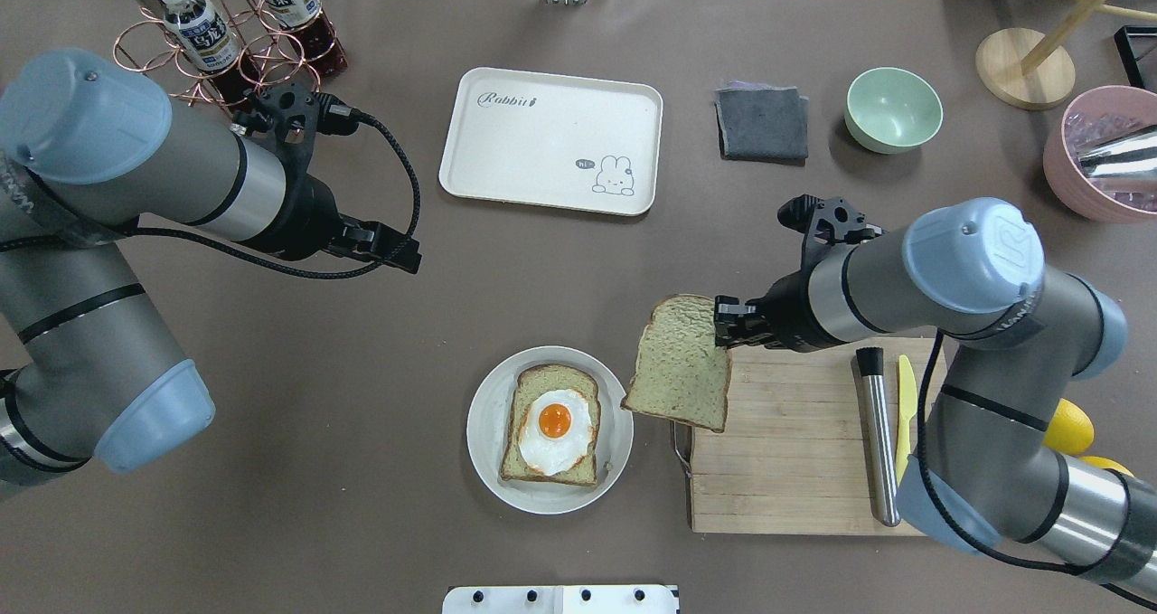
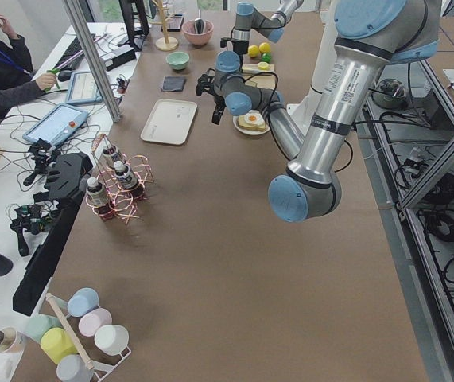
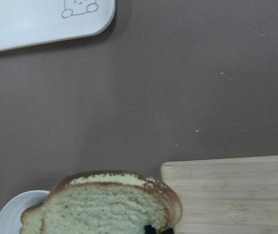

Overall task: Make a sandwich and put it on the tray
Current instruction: 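Lower the bread slice onto the egg toast on the white plate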

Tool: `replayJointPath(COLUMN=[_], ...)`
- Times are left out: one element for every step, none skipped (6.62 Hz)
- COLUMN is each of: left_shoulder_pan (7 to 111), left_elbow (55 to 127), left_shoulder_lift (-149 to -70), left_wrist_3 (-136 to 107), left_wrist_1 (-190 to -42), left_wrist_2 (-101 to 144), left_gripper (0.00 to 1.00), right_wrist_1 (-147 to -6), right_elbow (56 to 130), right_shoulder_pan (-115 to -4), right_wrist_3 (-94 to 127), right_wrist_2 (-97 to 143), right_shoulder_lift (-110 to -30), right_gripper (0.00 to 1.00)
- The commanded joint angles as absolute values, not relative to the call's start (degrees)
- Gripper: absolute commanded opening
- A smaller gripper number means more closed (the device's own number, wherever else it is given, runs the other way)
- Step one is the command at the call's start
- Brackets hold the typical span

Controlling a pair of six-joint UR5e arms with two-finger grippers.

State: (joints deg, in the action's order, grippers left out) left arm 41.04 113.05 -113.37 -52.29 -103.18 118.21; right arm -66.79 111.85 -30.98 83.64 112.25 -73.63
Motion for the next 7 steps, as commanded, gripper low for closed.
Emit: replayJointPath(left_shoulder_pan=[40.96, 40.96, 40.96, 40.96, 40.96, 40.96, 40.96], left_elbow=[112.85, 112.50, 112.85, 112.85, 112.85, 112.76, 112.59], left_shoulder_lift=[-113.64, -113.73, -113.38, -113.12, -113.12, -113.20, -113.20], left_wrist_3=[-53.51, -54.57, -54.67, -54.67, -54.75, -54.76, -54.67], left_wrist_1=[-104.32, -105.20, -105.29, -105.29, -105.38, -105.38, -105.38], left_wrist_2=[118.21, 118.21, 118.21, 118.21, 118.21, 118.21, 118.21], left_gripper=[0.98, 0.98, 0.98, 0.98, 0.98, 0.98, 0.98], right_wrist_1=[-74.42, -75.05, -75.15, -75.15, -75.15, -75.06, -75.15], right_elbow=[111.19, 109.79, 107.86, 106.10, 104.43, 103.28, 103.27], right_shoulder_pan=[-24.38, -22.26, -20.15, -19.52, -19.51, -19.51, -19.42], right_wrist_3=[86.40, 86.48, 86.48, 86.48, 85.88, 84.91, 83.86], right_wrist_2=[106.11, 104.08, 101.28, 100.55, 100.11, 99.67, 99.84], right_shoulder_lift=[-65.33, -63.21, -61.19, -59.52, -58.81, -58.80, -58.97], right_gripper=[0.00, 0.00, 0.00, 0.00, 0.00, 0.00, 0.00])
